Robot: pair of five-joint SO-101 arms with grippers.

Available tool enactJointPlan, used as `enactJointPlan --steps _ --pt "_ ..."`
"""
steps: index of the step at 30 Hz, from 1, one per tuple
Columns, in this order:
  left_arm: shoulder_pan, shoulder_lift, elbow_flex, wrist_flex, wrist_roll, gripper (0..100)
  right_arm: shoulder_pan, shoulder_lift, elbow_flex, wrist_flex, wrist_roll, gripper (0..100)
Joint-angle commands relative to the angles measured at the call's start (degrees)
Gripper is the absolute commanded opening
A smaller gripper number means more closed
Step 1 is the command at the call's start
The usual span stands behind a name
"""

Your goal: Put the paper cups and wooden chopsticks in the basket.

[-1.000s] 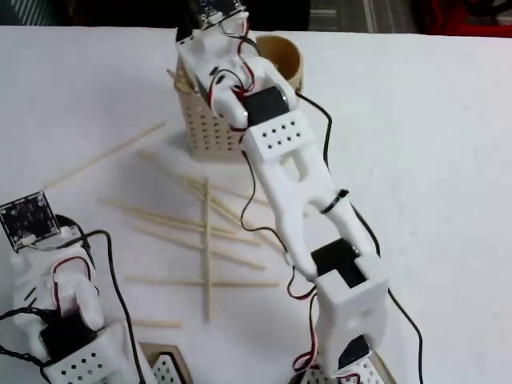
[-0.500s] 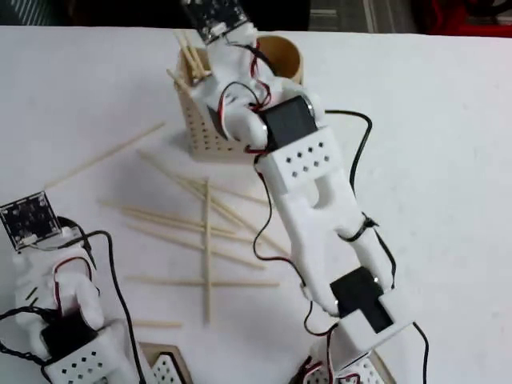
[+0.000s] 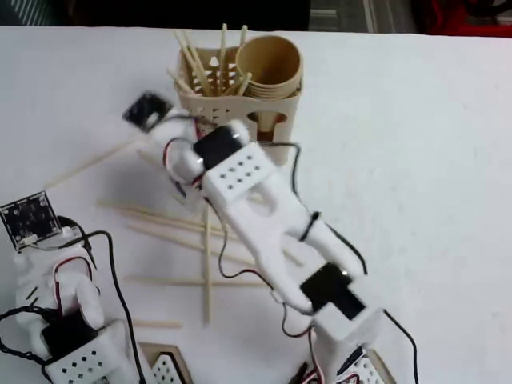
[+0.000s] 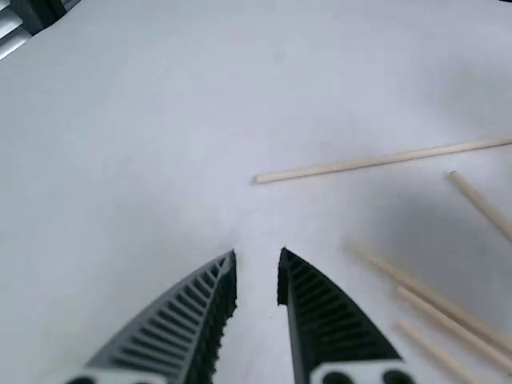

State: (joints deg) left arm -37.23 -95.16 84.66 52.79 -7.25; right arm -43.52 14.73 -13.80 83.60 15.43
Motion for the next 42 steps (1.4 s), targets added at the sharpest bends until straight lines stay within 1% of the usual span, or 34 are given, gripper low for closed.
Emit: enactJointPlan --steps 1,4,9,19,21,23,26,30,33,39,42 --pt "-0.57 -0.57 -0.44 -1.32 0.09 10 -0.31 1.80 2.46 -3.47 0.88 19.6" --pt "-0.57 -0.57 -0.44 -1.32 0.09 10 -1.80 4.18 4.57 -5.05 1.05 24.7" --pt "-0.57 -0.57 -0.44 -1.32 0.09 10 -3.65 8.22 7.47 -9.71 1.05 24.8" --pt "-0.57 -0.57 -0.44 -1.32 0.09 10 -5.85 14.90 7.56 -13.32 1.14 24.6" --pt "-0.57 -0.57 -0.44 -1.32 0.09 10 -5.67 16.22 7.56 -14.20 1.14 21.5" --pt "-0.57 -0.57 -0.44 -1.32 0.09 10 -5.58 17.19 6.95 -14.37 1.41 15.2" --pt "-0.57 -0.57 -0.44 -1.32 0.09 10 -5.58 17.98 5.89 -14.29 6.15 8.0" --pt "-0.57 -0.57 -0.44 -1.32 0.09 10 -5.23 17.98 5.89 -13.49 7.65 6.0" --pt "-0.57 -0.57 -0.44 -1.32 0.09 10 -4.53 17.89 5.54 -12.62 7.65 1.5" --pt "-0.57 -0.57 -0.44 -1.32 0.09 10 -4.00 17.36 5.27 -11.03 11.43 1.9" --pt "-0.57 -0.57 -0.44 -1.32 0.09 10 -3.91 13.85 5.71 -10.51 11.69 1.9"
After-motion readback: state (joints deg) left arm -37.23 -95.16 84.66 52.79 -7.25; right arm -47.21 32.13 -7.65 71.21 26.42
